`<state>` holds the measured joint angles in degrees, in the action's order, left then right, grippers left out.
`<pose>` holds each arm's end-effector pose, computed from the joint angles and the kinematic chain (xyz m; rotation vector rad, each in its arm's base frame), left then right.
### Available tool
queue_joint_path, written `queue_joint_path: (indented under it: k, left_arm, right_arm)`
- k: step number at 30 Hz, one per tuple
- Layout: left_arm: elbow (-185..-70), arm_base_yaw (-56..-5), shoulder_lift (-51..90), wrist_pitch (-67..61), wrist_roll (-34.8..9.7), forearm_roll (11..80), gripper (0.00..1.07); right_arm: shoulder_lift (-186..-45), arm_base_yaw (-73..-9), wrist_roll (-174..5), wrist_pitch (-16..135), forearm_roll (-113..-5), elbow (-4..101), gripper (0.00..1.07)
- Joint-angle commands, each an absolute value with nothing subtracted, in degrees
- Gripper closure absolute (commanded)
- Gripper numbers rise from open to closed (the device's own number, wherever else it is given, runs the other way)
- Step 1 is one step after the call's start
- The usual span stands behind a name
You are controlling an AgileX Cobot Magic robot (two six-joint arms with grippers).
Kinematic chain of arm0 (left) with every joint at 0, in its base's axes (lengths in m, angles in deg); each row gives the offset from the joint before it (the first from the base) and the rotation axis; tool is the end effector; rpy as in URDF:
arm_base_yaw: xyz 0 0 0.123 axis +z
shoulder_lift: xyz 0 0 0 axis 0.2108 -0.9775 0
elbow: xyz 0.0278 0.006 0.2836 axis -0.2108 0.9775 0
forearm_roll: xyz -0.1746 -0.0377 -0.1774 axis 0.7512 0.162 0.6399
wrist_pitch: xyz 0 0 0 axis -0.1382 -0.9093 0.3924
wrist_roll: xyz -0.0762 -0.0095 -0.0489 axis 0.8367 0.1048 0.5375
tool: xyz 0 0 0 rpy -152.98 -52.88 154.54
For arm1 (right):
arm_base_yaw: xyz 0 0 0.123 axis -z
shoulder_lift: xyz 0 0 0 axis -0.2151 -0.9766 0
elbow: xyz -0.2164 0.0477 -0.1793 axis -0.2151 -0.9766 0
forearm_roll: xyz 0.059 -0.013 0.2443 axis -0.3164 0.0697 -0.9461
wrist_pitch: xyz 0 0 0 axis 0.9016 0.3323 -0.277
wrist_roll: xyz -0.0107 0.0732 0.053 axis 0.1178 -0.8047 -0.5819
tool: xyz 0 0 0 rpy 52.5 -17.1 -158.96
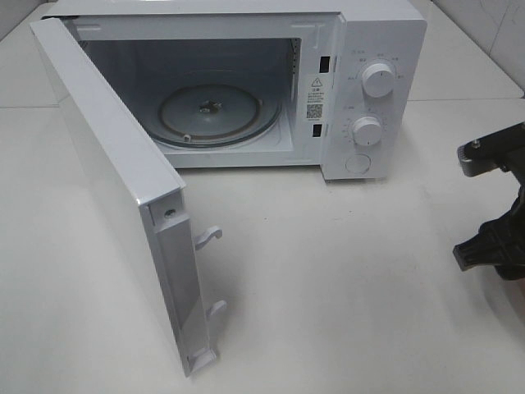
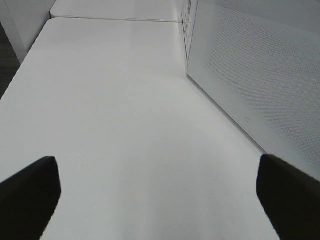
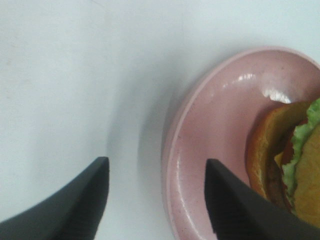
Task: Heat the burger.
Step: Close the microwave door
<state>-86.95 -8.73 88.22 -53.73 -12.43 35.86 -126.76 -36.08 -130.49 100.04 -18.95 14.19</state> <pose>-0.0084 -0.0078 0.2807 0.0106 2.0405 -0.0298 0.2135 0.0550 0.1786 -0.2767 2.6883 -0.4049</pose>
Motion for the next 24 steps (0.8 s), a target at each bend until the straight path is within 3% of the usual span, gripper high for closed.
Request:
queue_joint_path:
  k: [1, 5, 16, 24]
  left_arm:
    - [-86.95, -8.62, 89.25, -52.98, -12.26, 35.81, 0.07]
    - [-86.95, -8.62, 89.25, -52.98, -12.26, 35.81, 0.07]
    - [-86.95, -8.62, 89.25, -52.98, -12.26, 35.81, 0.07]
    - [-86.95, -8.62, 89.25, -52.98, -12.26, 35.81, 0.07]
  right_arm:
    - [-121.49, -35.91, -124.82, 99.75, -23.99, 14.60, 0.31]
    - [-116.73, -35.91, -119.43, 101.87, -28.40, 15.05, 0.25]
    - [-101.61, -35.91, -99.38, 108.98, -50.00, 15.46, 0.32]
    - [-92.27, -35.91, -99.21, 116.31, -51.09, 15.40, 0.32]
